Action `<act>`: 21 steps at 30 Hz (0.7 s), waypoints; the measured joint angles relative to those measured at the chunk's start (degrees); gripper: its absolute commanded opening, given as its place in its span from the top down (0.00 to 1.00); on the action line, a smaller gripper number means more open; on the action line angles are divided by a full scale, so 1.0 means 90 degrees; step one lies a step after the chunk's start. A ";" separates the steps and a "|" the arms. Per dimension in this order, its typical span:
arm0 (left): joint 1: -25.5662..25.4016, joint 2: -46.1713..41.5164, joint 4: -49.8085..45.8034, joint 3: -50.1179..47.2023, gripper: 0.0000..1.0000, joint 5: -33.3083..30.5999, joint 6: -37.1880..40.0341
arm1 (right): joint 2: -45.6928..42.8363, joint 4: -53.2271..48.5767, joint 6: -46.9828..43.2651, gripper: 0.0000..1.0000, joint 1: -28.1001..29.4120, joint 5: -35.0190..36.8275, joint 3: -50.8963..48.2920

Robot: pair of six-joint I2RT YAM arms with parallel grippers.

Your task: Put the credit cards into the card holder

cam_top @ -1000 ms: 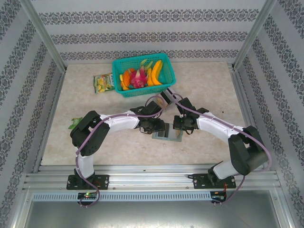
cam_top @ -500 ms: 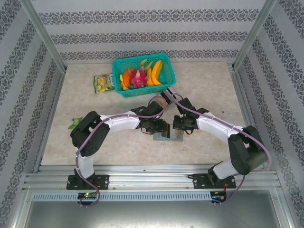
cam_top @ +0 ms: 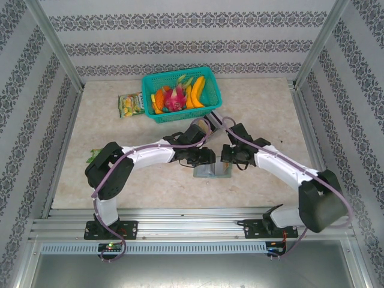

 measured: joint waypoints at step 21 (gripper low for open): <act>-0.0153 0.0882 0.1035 0.0338 0.53 0.1120 -0.0299 | -0.2227 -0.0401 0.0384 1.00 -0.0746 -0.0153 -0.0797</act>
